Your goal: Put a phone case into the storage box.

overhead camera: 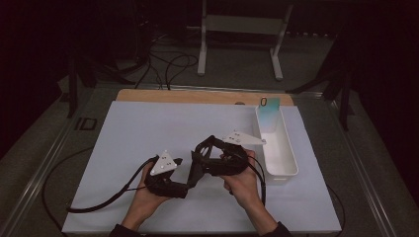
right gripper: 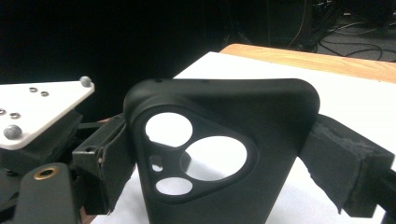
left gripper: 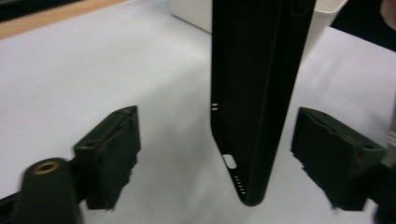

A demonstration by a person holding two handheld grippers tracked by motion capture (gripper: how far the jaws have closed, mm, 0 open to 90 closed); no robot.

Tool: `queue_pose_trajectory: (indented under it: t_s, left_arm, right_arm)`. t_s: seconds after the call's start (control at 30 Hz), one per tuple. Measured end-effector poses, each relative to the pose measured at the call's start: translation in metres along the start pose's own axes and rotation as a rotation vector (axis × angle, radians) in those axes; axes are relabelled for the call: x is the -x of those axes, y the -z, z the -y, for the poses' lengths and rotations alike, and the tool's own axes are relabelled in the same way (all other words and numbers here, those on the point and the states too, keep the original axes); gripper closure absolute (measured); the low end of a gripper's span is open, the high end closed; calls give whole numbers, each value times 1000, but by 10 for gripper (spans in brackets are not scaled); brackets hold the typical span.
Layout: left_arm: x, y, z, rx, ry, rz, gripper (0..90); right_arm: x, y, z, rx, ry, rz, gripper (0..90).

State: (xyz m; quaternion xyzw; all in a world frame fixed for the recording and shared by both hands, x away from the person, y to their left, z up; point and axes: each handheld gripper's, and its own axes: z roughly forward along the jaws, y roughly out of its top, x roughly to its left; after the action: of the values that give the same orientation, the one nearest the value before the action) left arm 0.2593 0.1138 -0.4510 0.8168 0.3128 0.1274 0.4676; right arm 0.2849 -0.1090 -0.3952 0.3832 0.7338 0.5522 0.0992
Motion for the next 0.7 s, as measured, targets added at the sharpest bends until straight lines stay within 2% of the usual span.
queue_pose_trajectory:
  t_s: [0.13,0.2,0.7]
  left_arm:
    - [-2,1,0,2,5,-34,78]
    - [-3,1,0,-1,6,-43,8]
    - [-7,6,2,28,21,-74,0]
  right_arm:
    - [2,0,0,1,-1,6,147]
    - [3,1,-1,-1,6,14,147]
    - [5,1,-5,-2,23,29,148]
